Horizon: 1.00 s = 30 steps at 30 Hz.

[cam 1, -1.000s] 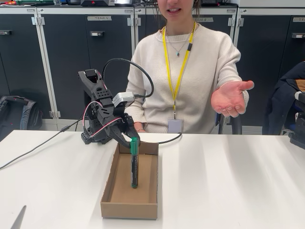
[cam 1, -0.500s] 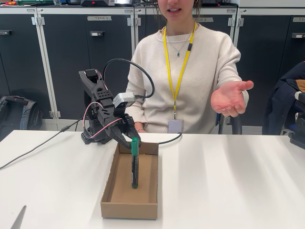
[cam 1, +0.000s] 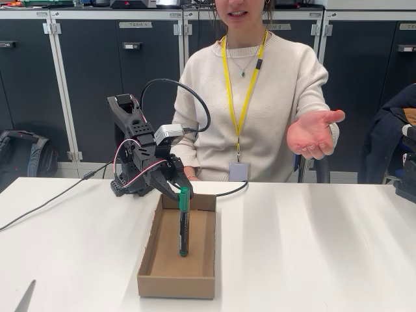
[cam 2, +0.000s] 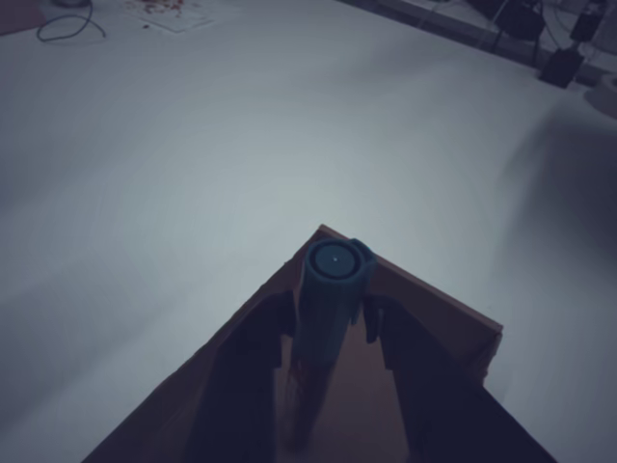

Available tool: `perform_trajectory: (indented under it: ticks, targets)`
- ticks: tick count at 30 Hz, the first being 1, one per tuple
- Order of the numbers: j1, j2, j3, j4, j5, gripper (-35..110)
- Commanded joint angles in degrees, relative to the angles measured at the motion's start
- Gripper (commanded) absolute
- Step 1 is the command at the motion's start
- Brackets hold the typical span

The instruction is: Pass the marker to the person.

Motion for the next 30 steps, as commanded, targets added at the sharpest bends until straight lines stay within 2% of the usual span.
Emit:
perform_trajectory:
  ticks: [1, 30]
  targets:
    - [-0.09, 1.05, -0.18, -2.29, 0.26, 16]
    - [0.09, -0.09, -0.35, -4.92, -0.53, 18]
